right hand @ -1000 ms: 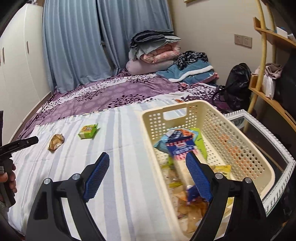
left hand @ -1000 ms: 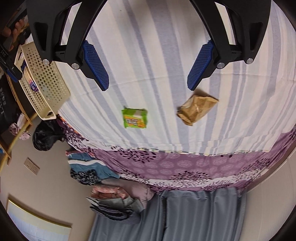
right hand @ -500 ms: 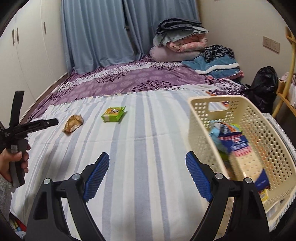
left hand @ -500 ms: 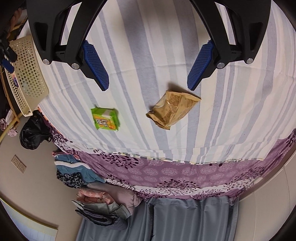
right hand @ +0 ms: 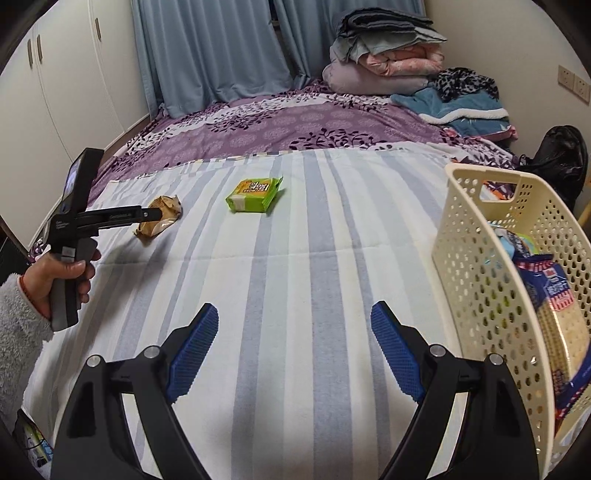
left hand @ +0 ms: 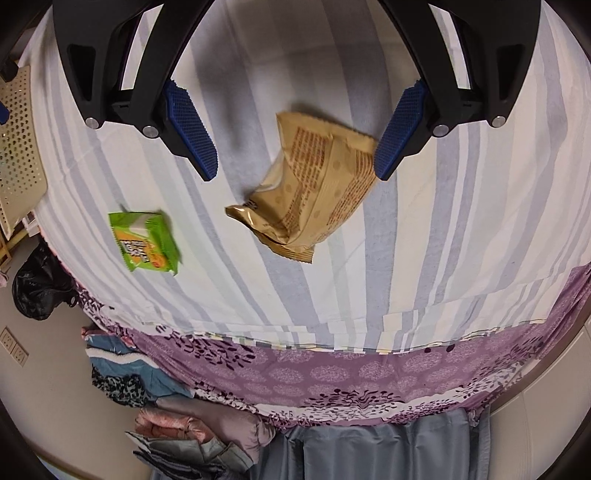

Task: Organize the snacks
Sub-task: 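Grasp the tan bag with the left gripper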

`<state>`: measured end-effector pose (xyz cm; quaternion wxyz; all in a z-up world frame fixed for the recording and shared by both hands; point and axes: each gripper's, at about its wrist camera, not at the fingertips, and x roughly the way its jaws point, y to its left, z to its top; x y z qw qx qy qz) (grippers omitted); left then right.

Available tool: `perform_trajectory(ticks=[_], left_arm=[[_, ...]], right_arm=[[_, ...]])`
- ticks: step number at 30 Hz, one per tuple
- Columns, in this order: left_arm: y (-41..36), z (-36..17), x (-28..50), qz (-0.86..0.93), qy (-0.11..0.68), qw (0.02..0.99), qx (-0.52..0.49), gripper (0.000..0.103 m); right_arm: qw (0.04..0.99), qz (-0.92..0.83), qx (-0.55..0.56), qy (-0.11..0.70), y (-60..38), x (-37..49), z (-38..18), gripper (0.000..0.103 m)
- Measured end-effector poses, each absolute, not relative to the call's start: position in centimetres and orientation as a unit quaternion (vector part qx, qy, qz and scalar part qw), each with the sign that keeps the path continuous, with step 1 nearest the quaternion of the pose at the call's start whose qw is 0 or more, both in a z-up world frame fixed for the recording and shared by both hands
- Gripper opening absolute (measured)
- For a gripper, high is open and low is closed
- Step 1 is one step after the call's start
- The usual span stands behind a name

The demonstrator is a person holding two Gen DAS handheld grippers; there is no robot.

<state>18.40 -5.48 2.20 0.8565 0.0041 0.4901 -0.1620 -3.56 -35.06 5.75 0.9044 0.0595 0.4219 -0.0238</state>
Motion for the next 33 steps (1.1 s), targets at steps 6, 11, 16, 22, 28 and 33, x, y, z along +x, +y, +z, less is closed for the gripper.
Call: perform_trajectory(ticks=[6,11,16,22,28,33], left_arm=[[-6.0,0.6,20.8,-0.162,0.503,0.849,0.010,0.088],[-6.6,0.0,22.3,-0.176,0.514,0.839,0.008,0.089],[-7.0,-0.3,22.8,-0.177,0.510,0.842,0.013,0.090],[-6.9,-0.2,22.7,-0.164,0.496,0.852,0.028,0.071],[-5.5,0.2,22.2,-0.165,0.486,0.858,-0.001,0.060],[-4.1,1.3,21.1,-0.164,0.472,0.866,-0.024,0.059]], right_arm=[[0.899,-0.017,0.057,0.434,-34.4,-2.3,4.8,0.084],[0.895,-0.015,0.059,0.441,-34.1,-1.3,4.2,0.084],[0.892,-0.012,0.063,0.447,-33.8,-0.4,3.5,0.084],[0.890,-0.012,0.068,0.450,-33.7,0.6,2.9,0.084],[0.887,-0.010,0.081,0.454,-33.6,2.4,2.1,0.084],[0.888,-0.007,0.083,0.452,-33.3,5.1,1.8,0.084]])
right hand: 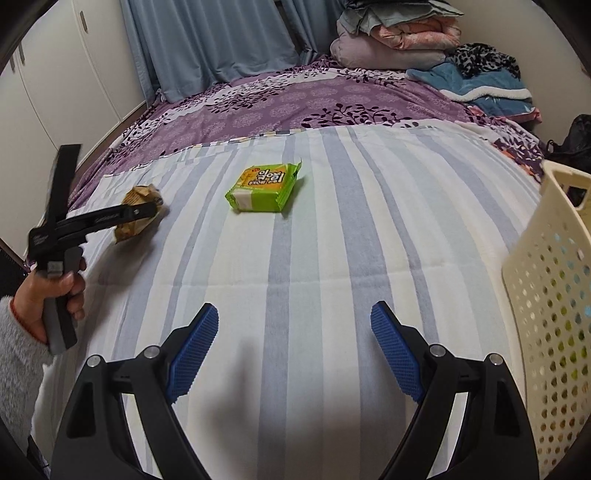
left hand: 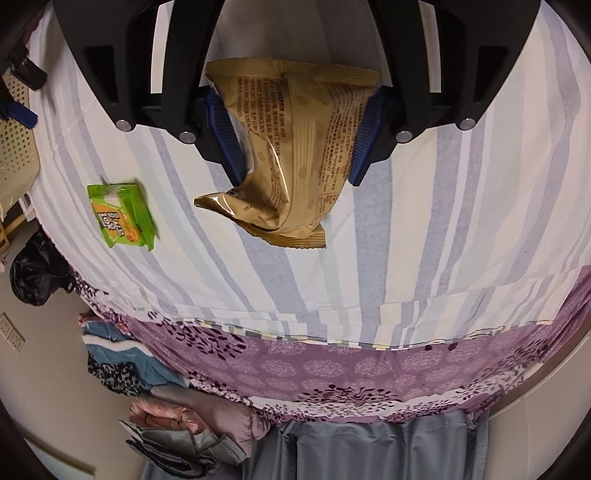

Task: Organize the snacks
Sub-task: 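Grasp the tan bag with the left gripper, then grasp the green-and-yellow box with the right gripper while the left holds the tan bag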

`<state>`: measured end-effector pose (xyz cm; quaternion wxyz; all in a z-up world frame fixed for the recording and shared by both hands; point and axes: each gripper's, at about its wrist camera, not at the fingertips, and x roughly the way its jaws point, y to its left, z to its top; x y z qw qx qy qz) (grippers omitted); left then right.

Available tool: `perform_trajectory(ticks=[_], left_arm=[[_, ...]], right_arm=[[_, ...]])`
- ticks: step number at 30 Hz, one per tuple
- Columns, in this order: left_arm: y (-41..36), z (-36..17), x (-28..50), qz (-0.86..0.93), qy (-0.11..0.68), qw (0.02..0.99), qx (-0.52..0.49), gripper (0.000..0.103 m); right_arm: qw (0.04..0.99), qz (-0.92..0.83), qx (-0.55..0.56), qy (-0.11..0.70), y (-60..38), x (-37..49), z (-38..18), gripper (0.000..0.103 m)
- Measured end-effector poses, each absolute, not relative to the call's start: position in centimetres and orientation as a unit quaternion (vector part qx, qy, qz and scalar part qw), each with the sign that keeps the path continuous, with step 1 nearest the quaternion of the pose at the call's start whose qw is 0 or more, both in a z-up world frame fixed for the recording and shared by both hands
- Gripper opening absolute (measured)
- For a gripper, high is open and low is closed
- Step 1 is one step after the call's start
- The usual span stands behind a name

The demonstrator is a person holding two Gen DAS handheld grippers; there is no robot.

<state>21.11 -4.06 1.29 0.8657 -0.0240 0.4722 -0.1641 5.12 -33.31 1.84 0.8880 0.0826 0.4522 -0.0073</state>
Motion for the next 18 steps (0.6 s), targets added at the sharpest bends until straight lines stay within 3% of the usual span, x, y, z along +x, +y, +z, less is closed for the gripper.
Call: perform_trajectory(ticks=[18], left_arm=[[-0.5,4.9,16.9,-0.158,0.444,0.880,-0.059,0.059]], right_arm=[[0.889,-0.002,0.061,0.455,-29.4,18.9,-0.3,0.084]])
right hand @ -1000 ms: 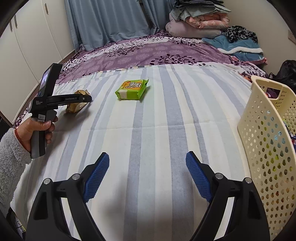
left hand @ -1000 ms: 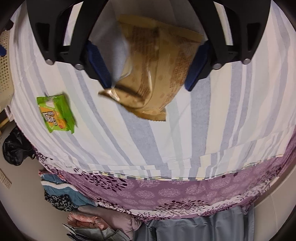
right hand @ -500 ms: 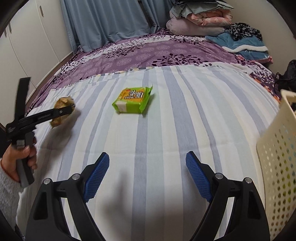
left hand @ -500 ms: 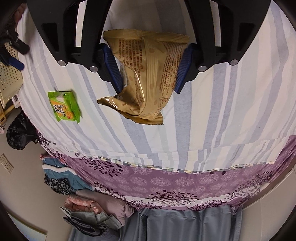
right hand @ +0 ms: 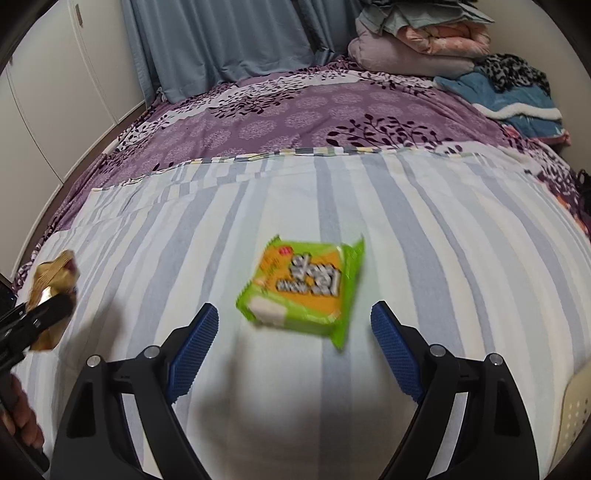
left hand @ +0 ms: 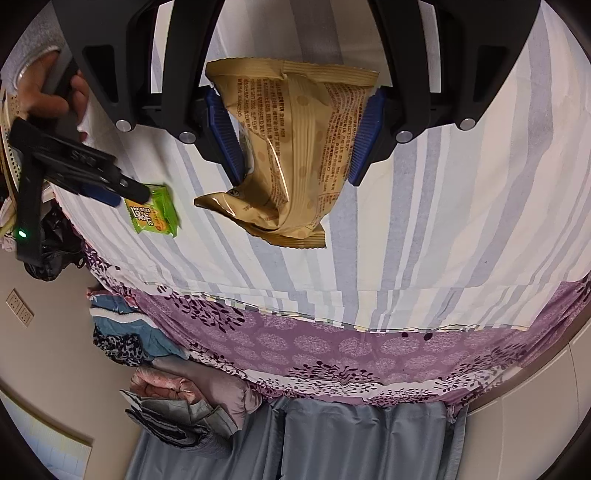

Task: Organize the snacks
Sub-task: 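Grasp the green-and-yellow box with the right gripper while the left holds the tan bag, then carry the green box into the basket and open the right gripper while the left holds the bag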

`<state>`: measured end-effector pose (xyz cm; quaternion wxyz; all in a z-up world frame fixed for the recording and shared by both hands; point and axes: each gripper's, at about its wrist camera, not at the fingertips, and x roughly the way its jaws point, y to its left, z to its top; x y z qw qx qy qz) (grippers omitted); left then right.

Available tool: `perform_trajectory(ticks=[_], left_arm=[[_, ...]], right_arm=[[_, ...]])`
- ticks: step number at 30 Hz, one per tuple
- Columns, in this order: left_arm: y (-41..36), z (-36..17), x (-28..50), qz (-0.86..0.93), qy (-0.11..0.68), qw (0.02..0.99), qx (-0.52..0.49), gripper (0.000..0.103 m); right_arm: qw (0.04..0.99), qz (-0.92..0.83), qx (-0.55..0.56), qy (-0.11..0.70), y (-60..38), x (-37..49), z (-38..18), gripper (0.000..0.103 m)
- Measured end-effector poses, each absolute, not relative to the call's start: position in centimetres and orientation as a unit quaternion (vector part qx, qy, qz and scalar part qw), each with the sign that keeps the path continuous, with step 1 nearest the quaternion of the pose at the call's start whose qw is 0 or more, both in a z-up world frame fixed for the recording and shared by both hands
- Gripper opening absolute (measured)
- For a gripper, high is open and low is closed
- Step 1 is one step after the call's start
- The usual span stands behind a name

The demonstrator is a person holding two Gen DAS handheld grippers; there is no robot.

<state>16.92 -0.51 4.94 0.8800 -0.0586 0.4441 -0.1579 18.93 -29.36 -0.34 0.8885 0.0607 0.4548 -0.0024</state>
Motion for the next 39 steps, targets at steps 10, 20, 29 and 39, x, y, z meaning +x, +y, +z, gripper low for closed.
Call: perform_trajectory(ticks=[10,20,29,39], left_arm=[[0.2,5.5,16.1,-0.159,0.439,0.882,-0.062,0.059],[-0.3,5.9,15.5,-0.164,0.436,0.883,-0.064,0.059],[-1.1,7.2,14.3,-0.172,0.426,0.886,-0.063,0.059],[-1.8,8.6,11.6,-0.182,0.417,0.888,-0.063,0.059]], right_arm=[[0.874,-0.021,0.054,0.482,-29.6,21.7,-2.1,0.077],[0.876,-0.008,0.054,0.480,-29.7,20.6,-1.5,0.064],[0.882,-0.002,0.064,0.467,-30.2,17.0,-0.1,0.064],[0.892,0.004,0.094,0.443,-31.2,11.7,2.6,0.063]])
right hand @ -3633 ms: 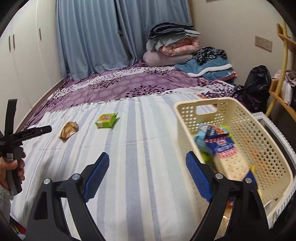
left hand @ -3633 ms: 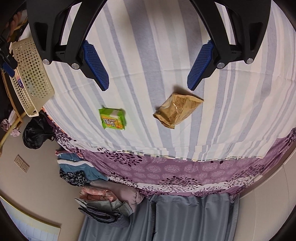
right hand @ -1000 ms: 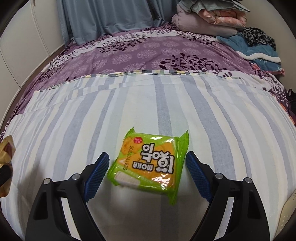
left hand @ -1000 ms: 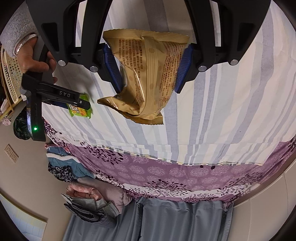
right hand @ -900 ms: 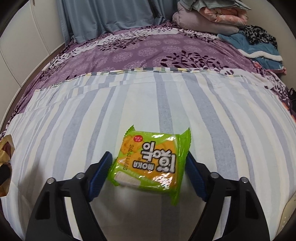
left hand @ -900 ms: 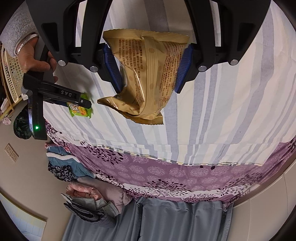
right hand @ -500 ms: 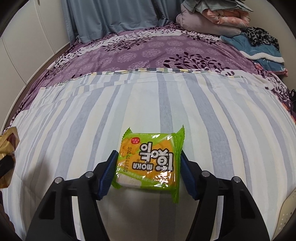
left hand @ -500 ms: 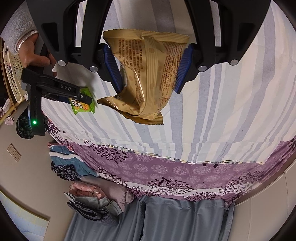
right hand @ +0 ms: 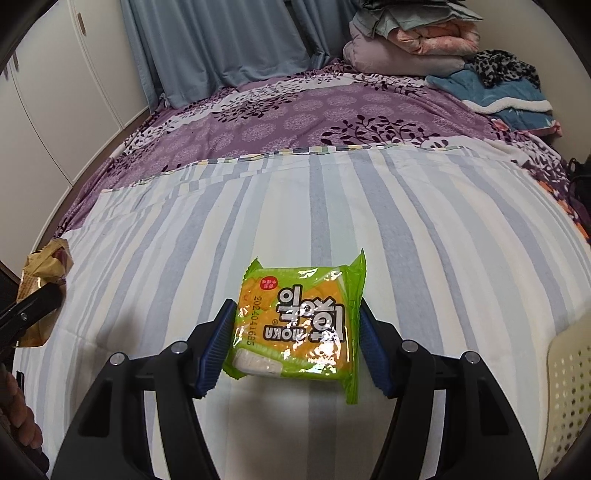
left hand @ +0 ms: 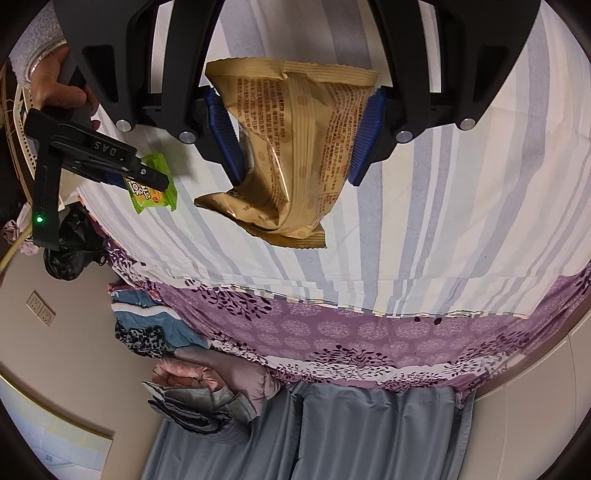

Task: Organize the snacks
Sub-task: 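Carry the green box into the basket and open the right gripper while the left holds the bag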

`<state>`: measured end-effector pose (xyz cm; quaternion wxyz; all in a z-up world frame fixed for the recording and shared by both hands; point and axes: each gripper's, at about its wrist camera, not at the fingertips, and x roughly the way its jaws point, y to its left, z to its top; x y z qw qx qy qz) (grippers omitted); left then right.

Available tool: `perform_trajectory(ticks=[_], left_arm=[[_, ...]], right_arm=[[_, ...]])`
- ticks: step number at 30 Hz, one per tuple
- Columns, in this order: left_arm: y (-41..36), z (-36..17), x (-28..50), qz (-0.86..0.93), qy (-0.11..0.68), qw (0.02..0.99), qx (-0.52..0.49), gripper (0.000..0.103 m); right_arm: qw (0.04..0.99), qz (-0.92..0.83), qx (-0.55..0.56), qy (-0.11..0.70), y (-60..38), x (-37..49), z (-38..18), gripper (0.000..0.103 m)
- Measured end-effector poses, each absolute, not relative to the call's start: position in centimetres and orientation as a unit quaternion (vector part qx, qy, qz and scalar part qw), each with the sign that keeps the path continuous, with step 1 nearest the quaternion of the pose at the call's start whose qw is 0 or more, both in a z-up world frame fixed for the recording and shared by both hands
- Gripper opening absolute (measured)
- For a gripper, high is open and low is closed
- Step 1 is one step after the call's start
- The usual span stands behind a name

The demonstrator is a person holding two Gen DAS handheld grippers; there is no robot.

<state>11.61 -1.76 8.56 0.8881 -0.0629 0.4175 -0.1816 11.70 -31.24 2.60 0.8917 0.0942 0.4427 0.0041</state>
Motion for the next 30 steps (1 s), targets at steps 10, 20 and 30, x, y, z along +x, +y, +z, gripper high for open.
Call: perform_trajectory(ticks=[10,20,30], left_arm=[[-2.7,9.2,8.0,-0.194,0.418,0.884,-0.076,0.059],[-4.2,10.4,5.1,-0.207,0.415,0.882,-0.081,0.059],[-7.6,12.1,3.4,-0.232,0.405,0.882,-0.061,0.059]], right_arm=[[0.908,0.001,0.112,0.405,-33.2,6.0,6.0,0.063],[0.922,-0.027,0.135,0.362,-37.2,0.0,9.0,0.063],[0.930,-0.099,0.162,0.315,-44.4,-7.1,11.1,0.063]])
